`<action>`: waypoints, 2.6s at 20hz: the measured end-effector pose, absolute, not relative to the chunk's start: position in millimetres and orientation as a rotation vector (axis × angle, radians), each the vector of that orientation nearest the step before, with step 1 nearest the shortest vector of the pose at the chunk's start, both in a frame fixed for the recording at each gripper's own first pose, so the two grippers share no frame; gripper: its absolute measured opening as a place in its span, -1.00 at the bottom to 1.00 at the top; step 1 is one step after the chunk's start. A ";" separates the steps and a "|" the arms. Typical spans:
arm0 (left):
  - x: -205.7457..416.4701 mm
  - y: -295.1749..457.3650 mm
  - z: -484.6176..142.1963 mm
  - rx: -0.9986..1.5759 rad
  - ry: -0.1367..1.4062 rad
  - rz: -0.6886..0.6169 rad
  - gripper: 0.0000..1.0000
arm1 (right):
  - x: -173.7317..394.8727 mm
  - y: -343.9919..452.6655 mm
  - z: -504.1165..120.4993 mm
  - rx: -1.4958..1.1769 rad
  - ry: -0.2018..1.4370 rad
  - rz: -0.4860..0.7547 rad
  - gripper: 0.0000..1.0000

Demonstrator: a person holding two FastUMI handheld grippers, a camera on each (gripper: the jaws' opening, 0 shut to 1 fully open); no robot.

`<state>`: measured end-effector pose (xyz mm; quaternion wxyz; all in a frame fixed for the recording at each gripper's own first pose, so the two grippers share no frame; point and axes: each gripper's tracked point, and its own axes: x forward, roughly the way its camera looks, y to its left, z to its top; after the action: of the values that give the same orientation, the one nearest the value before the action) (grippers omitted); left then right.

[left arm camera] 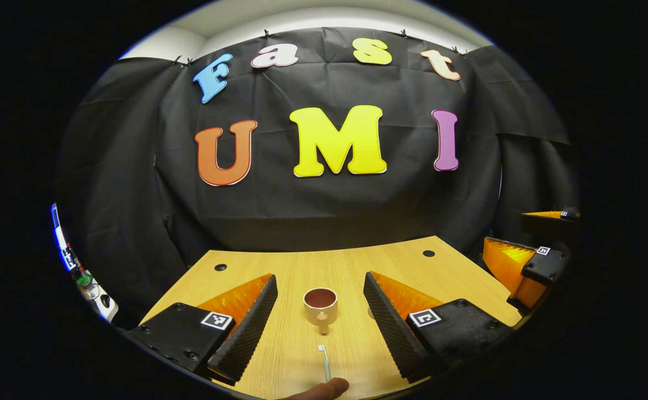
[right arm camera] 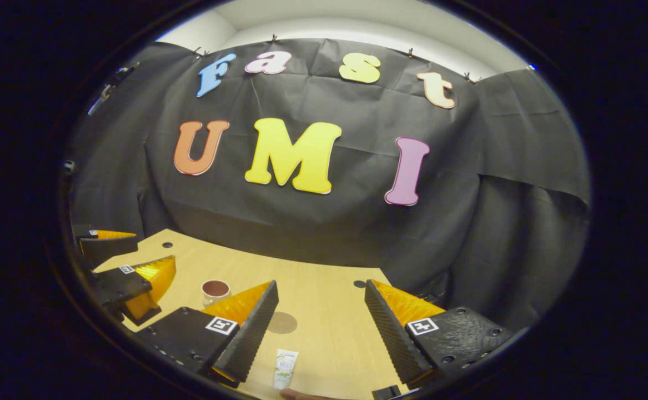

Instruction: Put the toothbrush and toothpaste on the desktop into the cup, then pick up the cup and place it on the coaster on the desktop.

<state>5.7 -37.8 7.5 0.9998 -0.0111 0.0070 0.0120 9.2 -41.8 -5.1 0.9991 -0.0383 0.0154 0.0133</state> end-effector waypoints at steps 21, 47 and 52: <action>32.9 -57.0 -220.0 -0.130 0.573 -0.034 1.00 | 10.5 -37.4 -89.0 -0.185 0.253 0.071 0.86; 31.7 -67.6 -289.8 -0.206 0.856 -0.004 -0.62 | -3.3 -41.1 -127.6 -0.248 0.396 0.093 0.96; 32.2 -66.7 -288.0 -0.157 0.877 -0.013 -0.82 | -5.6 -39.8 -145.8 -0.213 0.462 0.108 0.90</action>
<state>32.2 -66.7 -288.0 0.9023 -0.0758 0.4243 -0.0064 -5.6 -39.8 -145.8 0.9664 -0.1051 0.2285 0.0533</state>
